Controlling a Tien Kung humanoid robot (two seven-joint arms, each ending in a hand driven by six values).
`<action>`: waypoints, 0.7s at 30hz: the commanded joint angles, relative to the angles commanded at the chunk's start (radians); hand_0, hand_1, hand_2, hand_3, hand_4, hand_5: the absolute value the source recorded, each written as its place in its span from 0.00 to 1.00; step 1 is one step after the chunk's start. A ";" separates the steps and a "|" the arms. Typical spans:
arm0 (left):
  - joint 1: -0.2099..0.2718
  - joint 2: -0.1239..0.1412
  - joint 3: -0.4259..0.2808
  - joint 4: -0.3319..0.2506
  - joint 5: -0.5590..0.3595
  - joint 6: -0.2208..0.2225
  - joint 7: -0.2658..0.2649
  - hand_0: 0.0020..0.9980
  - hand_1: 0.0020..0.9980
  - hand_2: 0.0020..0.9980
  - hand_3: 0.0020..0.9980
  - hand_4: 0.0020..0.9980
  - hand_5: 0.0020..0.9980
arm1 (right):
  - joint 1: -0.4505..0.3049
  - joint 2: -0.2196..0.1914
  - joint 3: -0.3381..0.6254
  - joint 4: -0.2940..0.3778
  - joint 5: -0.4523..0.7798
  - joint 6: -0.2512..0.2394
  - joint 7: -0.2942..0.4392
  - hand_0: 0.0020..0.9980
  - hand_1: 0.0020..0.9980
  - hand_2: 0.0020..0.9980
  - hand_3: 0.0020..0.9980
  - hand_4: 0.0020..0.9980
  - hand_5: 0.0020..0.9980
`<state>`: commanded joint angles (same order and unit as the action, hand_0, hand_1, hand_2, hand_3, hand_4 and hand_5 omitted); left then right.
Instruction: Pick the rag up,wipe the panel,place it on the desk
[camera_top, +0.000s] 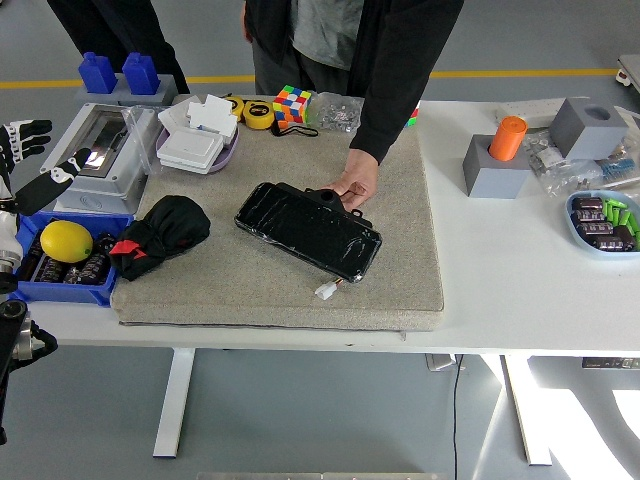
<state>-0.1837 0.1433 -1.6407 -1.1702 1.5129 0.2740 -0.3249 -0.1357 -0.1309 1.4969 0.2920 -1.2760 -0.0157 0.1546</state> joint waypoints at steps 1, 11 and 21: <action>0.004 0.000 -0.004 -0.001 -0.002 -0.003 0.001 0.65 0.66 0.68 0.62 0.97 0.29 | 0.000 0.001 0.001 0.000 0.000 0.000 0.000 0.59 0.61 0.56 0.55 0.95 0.38; 0.027 -0.008 -0.042 -0.017 0.019 -0.074 0.058 0.71 0.70 0.72 0.66 0.97 0.29 | -0.002 -0.003 0.003 -0.002 0.000 -0.001 0.000 0.59 0.61 0.56 0.55 0.95 0.38; 0.028 -0.005 -0.063 -0.027 0.046 -0.083 0.046 0.89 0.88 0.92 0.84 1.00 0.46 | -0.005 -0.001 0.007 -0.002 -0.003 -0.001 0.001 0.59 0.61 0.56 0.55 0.95 0.38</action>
<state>-0.1559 0.1379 -1.7036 -1.1976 1.5593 0.1905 -0.2789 -0.1409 -0.1315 1.5040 0.2898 -1.2788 -0.0169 0.1559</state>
